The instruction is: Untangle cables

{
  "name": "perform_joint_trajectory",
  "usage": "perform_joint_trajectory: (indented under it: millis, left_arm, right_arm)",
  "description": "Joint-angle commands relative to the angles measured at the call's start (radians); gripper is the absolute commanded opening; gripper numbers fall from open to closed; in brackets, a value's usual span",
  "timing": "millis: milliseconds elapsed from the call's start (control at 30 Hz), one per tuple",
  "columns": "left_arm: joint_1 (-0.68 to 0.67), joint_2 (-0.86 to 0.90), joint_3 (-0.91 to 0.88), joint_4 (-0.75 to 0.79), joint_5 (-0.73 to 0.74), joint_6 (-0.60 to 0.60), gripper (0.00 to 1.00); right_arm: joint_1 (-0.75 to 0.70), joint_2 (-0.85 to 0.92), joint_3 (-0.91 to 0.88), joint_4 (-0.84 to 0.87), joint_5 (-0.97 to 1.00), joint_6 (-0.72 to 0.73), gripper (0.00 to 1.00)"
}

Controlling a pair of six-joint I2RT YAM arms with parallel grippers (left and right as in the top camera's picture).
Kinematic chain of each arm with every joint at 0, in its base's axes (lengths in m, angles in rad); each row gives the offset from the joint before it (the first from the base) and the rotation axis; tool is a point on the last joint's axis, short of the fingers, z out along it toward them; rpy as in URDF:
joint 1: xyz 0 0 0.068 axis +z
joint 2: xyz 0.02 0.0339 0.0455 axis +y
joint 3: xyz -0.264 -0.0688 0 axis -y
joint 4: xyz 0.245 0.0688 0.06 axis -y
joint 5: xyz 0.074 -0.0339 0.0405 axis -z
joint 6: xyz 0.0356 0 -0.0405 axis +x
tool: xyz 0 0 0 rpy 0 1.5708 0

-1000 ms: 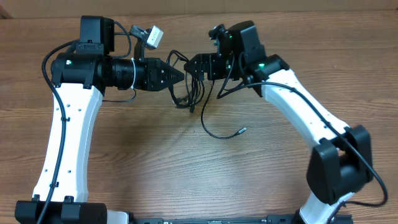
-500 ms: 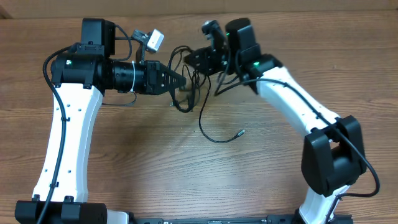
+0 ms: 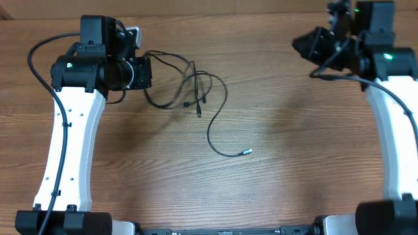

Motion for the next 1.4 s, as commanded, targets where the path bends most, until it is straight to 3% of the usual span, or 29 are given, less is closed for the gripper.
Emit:
perform_joint_trajectory:
  millis: [0,133,200,233,300,367,400,467,567,733,900,1000,1133,1233,1367]
  left_arm:
    - [0.004,-0.008,0.019,0.006,-0.126,-0.017,0.09]
    - [-0.019,-0.006,0.011,0.005,-0.019,-0.007,0.13]
    - [-0.039,-0.006,0.008,-0.002,0.008,0.033,0.20]
    - [-0.059,-0.006,0.008,-0.014,0.012,0.071,0.29]
    - [-0.084,-0.006,0.009,-0.034,0.051,0.148,0.42]
    - [-0.115,-0.006,0.017,-0.073,0.133,0.257,0.52]
    - [-0.131,-0.006,0.022,-0.093,0.163,0.300,0.54]
    - [-0.156,-0.006,0.032,-0.115,0.160,0.317,0.55]
    - [-0.177,-0.006,0.032,-0.109,0.132,0.299,0.52]
    - [-0.181,0.075,0.009,-0.076,0.000,0.109,0.43]
    - [-0.181,0.206,0.009,-0.097,-0.014,0.076,0.38]
    - [-0.181,0.282,0.009,-0.122,-0.154,-0.103,0.38]
    - [-0.177,0.354,0.008,-0.178,-0.335,-0.471,0.40]
    - [-0.176,0.390,0.008,-0.161,-0.350,-0.603,0.43]
    - [-0.176,0.412,0.007,-0.108,-0.412,-0.672,0.50]
  right_arm:
    - [0.001,-0.052,0.021,-0.075,0.087,-0.003,0.04]
    - [0.001,-0.050,0.019,-0.147,0.108,-0.030,0.04]
    - [0.001,-0.048,0.019,-0.169,0.119,-0.030,0.04]
    - [0.001,-0.048,0.019,-0.176,0.123,-0.029,0.05]
    - [0.001,-0.048,0.019,-0.181,0.127,-0.034,0.20]
    - [0.001,-0.048,0.019,-0.188,0.127,-0.049,0.51]
    - [0.001,-0.048,0.019,-0.193,0.127,-0.049,0.62]
    - [0.001,-0.047,0.019,-0.199,0.127,-0.050,0.70]
    - [0.001,-0.047,0.019,-0.206,0.127,-0.052,0.73]
    - [0.001,-0.044,0.019,-0.209,0.127,-0.052,0.75]
    - [0.001,-0.041,0.018,-0.209,0.127,-0.052,0.77]
    - [0.001,-0.041,0.018,-0.210,0.127,-0.052,0.77]
    - [0.001,-0.041,0.018,-0.208,0.127,-0.052,0.78]
    - [0.001,-0.041,0.018,-0.208,0.135,-0.053,0.79]
    - [0.001,-0.041,0.016,-0.208,0.145,-0.054,0.81]
